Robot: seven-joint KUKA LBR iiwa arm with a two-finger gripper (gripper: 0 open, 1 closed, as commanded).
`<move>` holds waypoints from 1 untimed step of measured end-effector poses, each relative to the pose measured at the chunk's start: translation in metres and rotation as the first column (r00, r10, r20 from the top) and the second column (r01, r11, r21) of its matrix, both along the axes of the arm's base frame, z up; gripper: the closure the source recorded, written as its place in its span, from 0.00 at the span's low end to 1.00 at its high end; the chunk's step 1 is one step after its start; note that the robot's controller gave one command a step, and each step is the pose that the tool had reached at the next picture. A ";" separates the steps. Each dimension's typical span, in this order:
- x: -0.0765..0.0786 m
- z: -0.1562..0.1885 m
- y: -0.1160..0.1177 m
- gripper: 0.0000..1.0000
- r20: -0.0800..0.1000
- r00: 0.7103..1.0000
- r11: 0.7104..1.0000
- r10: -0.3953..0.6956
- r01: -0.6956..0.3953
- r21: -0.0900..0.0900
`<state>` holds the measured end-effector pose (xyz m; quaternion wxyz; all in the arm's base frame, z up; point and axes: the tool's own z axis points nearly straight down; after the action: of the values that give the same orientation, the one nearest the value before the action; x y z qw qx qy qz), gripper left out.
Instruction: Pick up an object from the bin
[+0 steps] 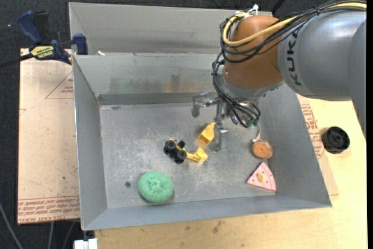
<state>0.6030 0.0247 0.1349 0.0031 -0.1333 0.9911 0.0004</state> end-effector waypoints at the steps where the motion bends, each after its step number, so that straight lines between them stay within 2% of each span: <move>1: 0.000 -0.042 0.024 0.00 -0.004 1.000 1.000 0.027 -0.027 0.000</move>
Offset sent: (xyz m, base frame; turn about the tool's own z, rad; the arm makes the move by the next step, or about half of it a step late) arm -0.0228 0.0057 -0.0622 -0.1599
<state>0.6033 0.0488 0.0929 0.0010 -0.1465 0.9892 0.0006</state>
